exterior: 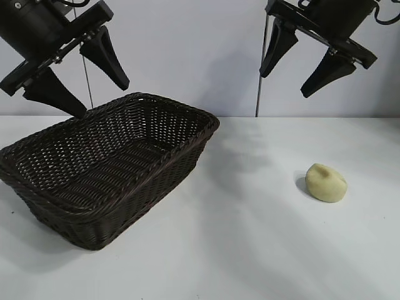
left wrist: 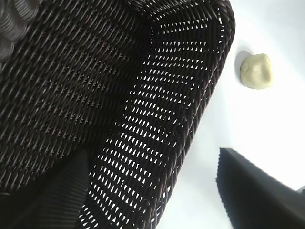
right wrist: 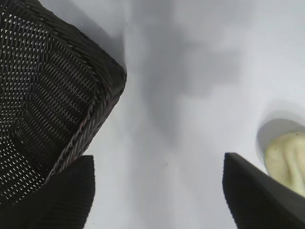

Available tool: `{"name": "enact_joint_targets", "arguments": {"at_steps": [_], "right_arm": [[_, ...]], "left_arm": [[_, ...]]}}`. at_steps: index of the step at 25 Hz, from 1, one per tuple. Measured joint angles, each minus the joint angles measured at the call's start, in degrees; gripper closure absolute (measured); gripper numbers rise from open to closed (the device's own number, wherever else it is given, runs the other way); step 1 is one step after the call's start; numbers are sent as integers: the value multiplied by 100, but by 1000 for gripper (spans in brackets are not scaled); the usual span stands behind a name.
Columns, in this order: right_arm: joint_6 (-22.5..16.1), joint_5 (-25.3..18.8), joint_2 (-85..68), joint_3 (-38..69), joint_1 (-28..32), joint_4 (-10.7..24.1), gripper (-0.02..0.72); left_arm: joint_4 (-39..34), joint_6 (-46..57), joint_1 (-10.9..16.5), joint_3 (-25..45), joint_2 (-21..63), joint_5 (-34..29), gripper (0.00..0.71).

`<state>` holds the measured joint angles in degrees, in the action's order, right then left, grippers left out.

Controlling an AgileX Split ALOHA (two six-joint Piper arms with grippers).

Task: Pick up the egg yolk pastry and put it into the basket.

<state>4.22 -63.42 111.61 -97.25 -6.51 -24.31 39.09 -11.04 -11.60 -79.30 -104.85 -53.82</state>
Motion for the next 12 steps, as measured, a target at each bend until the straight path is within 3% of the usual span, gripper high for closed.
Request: {"name": "enact_joint_targets", "arguments": {"at_steps": [12], "right_arm": [[0,0,0,0,0,27,164]], "left_arm": [[122,75,0,0,110,47,167]]}}
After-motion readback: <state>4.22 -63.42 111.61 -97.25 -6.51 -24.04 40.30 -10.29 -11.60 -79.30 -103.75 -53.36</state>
